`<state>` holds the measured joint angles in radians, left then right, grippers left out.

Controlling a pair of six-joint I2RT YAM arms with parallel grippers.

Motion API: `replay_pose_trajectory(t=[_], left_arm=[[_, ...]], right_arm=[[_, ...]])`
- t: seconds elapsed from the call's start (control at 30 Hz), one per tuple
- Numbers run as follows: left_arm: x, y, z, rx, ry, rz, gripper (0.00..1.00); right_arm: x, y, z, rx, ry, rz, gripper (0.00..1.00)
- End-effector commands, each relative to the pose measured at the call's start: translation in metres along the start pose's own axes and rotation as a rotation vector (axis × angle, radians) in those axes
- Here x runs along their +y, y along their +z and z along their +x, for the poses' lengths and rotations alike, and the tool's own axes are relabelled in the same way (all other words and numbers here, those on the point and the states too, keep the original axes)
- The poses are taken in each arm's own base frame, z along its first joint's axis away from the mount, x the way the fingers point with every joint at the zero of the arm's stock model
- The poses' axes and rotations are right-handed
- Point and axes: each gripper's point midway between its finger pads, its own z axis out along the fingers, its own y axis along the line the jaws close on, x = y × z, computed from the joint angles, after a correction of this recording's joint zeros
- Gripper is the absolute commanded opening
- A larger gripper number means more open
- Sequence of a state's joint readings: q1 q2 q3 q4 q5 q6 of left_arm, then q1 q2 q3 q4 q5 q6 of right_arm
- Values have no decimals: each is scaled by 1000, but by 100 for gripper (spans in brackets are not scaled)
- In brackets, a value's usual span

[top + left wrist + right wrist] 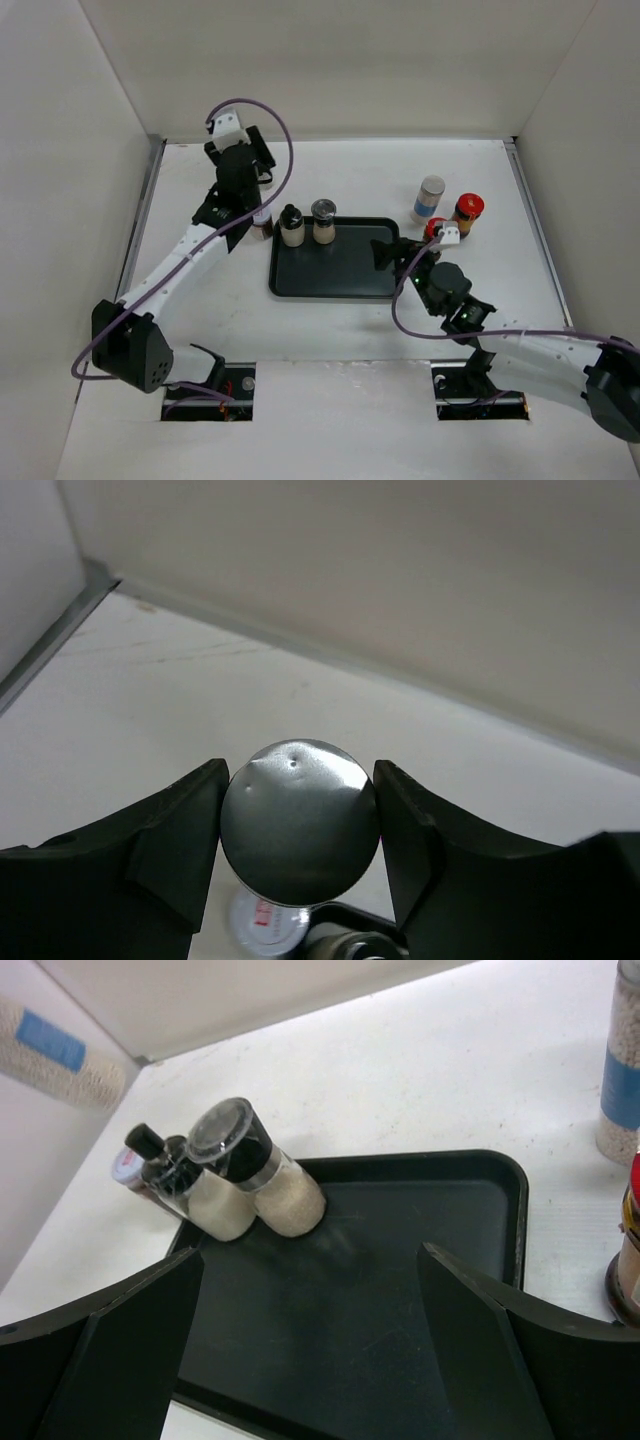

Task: Organize the condiment bottles

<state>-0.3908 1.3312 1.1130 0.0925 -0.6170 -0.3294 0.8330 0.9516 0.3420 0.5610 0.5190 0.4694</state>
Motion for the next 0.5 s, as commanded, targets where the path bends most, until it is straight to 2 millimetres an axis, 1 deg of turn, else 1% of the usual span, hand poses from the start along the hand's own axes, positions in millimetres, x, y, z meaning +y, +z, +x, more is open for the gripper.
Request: replay_pose_trajectory(t=[0.0,0.07,0.13,0.2,0.27,0.37,0.4,0.47], left_arm=[[-69,-24,-63,-144,-105,185,38],[-96,-32,-68,-156,-117,240,38],[-116,-34,-75,-175,-122,278,38],[-137,-41,-73,-168,-129,327,38],[-165,-53,-61,-144,-128,395,38],[-202,-67,-31,-94,-106,479,38],[-209,-72,-23,-79,-97,497,38],[-225,-81,1,-41,-77,534,38]], right_arm=[[2,-6,-20,-74,32,-8,95],[-1,-9,-26,-97,32,8,96],[-3,-9,-27,-102,26,13,96],[-3,-10,-28,-106,29,13,96],[-2,-12,-34,-122,34,10,96],[-6,-16,-39,-145,45,22,96],[-7,-17,-41,-152,49,25,96],[-10,-21,-46,-172,59,32,96]])
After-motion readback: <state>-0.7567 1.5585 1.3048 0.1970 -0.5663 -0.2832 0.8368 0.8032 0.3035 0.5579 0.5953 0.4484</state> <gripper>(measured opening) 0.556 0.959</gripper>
